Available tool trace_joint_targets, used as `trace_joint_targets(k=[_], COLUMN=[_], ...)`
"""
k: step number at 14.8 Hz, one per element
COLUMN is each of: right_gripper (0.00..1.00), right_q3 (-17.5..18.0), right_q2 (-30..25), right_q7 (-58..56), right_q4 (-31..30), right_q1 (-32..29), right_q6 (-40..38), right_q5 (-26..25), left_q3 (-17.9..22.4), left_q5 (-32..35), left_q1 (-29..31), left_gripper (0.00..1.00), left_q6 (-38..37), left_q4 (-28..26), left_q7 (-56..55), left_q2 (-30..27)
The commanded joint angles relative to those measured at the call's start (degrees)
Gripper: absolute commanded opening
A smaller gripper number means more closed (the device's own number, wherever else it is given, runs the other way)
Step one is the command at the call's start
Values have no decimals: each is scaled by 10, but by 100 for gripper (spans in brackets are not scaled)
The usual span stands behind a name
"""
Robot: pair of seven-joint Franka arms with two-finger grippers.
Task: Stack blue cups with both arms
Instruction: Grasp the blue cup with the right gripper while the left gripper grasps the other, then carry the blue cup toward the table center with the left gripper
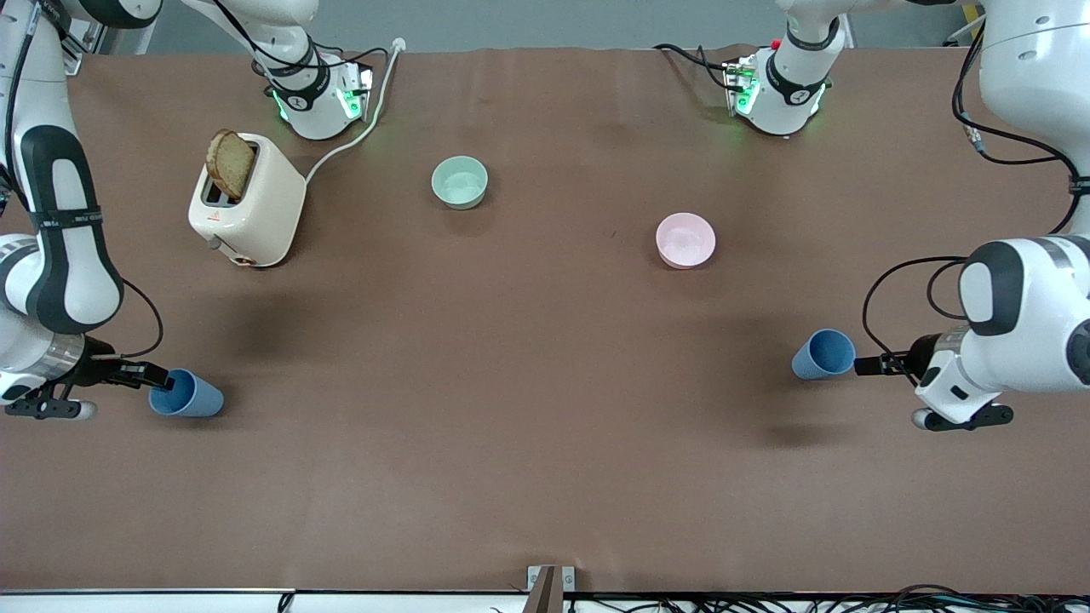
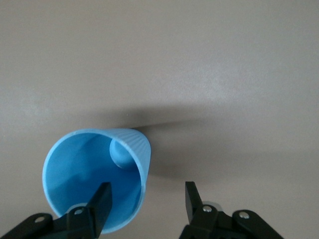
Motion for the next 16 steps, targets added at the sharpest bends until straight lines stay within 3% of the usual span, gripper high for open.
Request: trace_joint_targets(k=[1,4,10,13,14,16], right_gripper=[35,13,4,5,4,4], right_q3=[9,8,8,7,6,7], right_q2=[24,25,19,-36,-63,-120], right_q7=[-11,-12,-9,-9,-8,-5], right_q4=[31,32,38,43,44,43], right_q1=[-12,-12,-11,-7,-5,-3], right_q6=[1,2,-8,-69,-89,-139], right_q5=[12,69,75,69,63,25], left_q3=[-9,-9,-9,-9,-9,-9], left_q5=[4,4,4,6,8,9], left_q1=[6,6,7,3,3,2], left_gripper=[100,100,100,99,94,74], left_q6=[68,79,80,89,88,88], left_q4=[-70,-91,-119,-118,-118,-118], left_q7=[6,5,6,6,6,6], left_q2=[-21,-22,-30,-22,-20,-18])
